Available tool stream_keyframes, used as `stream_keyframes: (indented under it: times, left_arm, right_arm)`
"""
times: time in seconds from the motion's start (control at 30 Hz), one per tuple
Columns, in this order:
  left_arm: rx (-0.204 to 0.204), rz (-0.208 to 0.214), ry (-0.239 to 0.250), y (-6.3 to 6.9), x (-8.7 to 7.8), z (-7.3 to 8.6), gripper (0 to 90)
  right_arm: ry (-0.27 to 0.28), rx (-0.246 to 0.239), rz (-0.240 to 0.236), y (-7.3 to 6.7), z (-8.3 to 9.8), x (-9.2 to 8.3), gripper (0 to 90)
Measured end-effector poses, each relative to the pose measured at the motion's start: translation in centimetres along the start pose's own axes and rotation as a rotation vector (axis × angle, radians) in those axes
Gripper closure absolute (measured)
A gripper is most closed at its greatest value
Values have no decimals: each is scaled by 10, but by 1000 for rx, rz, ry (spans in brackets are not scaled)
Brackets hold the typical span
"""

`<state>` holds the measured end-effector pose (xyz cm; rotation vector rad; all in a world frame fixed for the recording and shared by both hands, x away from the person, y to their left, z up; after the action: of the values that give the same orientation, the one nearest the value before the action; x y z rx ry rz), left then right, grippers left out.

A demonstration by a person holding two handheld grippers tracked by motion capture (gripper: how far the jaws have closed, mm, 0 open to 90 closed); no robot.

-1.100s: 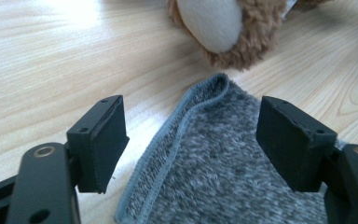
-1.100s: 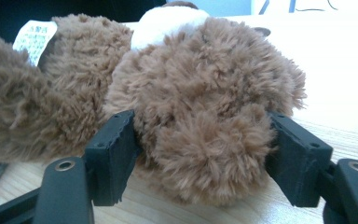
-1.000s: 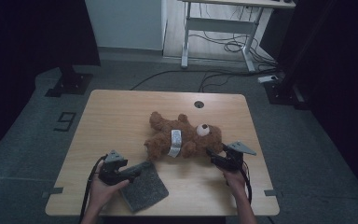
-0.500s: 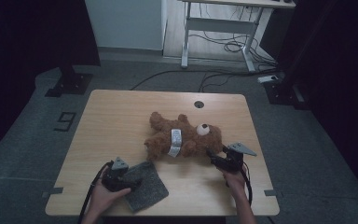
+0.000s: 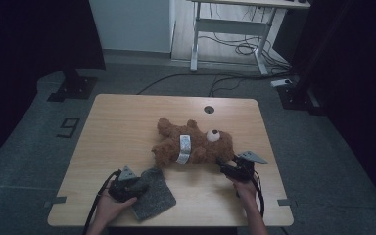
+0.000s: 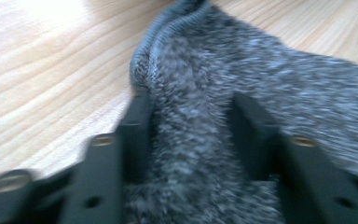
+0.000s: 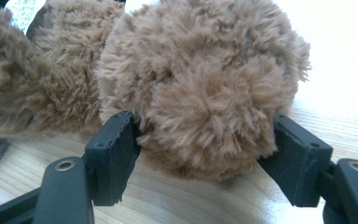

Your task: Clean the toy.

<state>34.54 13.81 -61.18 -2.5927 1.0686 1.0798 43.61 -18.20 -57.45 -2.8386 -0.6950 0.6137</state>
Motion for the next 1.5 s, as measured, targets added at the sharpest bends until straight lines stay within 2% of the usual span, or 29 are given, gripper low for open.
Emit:
stream_keyframes:
  times: [0.03, 0.07, 0.1, 0.23, 0.27, 0.3, 0.33, 0.37, 0.43, 0.47, 0.57, 0.7, 0.77, 0.8, 0.87, 1.13, 1.3, 1.4, 1.5]
  left_arm:
    - [0, 0, 0, 0, 0, 0, 640]
    - [-11, 14, 3, 1, 0, 0, 640]
    - [-17, 31, 6, 2, 0, 1, 699]
    - [-10, 44, 12, 3, -1, 0, 736]
    - [-25, 62, 26, 2, -4, -2, 738]
    - [-25, 62, 26, 2, -4, -2, 738]
    - [-57, 90, 61, 3, -9, -6, 735]
    - [-57, 90, 61, 3, -9, -6, 731]
    - [-98, 129, 121, 4, -19, -13, 734]
    - [-98, 129, 121, 4, -19, -13, 738]
    - [-123, 157, 181, 5, -31, -21, 752]
    - [-123, 177, 218, 8, -41, -28, 760]
    - [-108, 188, 257, 10, -51, -37, 763]
    - [-108, 188, 257, 10, -51, -37, 764]
    - [-98, 200, 300, 13, -63, -46, 765]
    - [-95, 182, 367, 16, -86, -55, 765]
    - [-89, 168, 395, 18, -94, -59, 764]
    - [-90, 155, 407, 15, -96, -62, 764]
    - [-95, 159, 410, 12, -96, -65, 764]
  right_arm:
    - [0, 0, 0, 0, 0, 0, 299]
    - [-2, 0, 0, 0, 0, 0, 300]
    - [-3, 0, 1, 0, 1, 0, 301]
    - [-2, 1, 2, 2, 0, 0, 302]
    - [-2, 1, 1, 2, 0, 0, 303]
    - [-2, 1, 0, 2, 0, 0, 304]
    - [0, -1, -1, 2, -1, 0, 306]
    - [0, -1, -1, 2, -1, 0, 306]
    - [8, -3, -3, 1, -4, -1, 306]
    - [9, -4, -3, 1, -5, -1, 306]
    - [15, -3, -1, 0, -7, -3, 306]
    - [14, -15, 5, -1, -9, -5, 305]
    - [13, -21, 7, -1, -12, -4, 304]
    - [13, -21, 7, -1, -12, -4, 304]
    - [17, -28, 8, -2, -15, -1, 302]
    - [19, -4, -15, -1, -19, 0, 285]
    - [11, -5, -25, -1, -19, 2, 273]
    - [14, -3, -29, 2, -19, 3, 359]
    - [18, -7, -19, 7, -20, 4, 503]
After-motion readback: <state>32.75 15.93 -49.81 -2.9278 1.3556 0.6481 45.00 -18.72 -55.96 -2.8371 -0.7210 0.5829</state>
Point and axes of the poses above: each handheld gripper's, and its own axes: x roughly forward along the jaws, z roughly out of its underside, y roughly to its right, the point moved 10 cm from there along x, roughly forward along the jaws, and after that the axes turned 4 degrees about y, right-handed, at the moved point
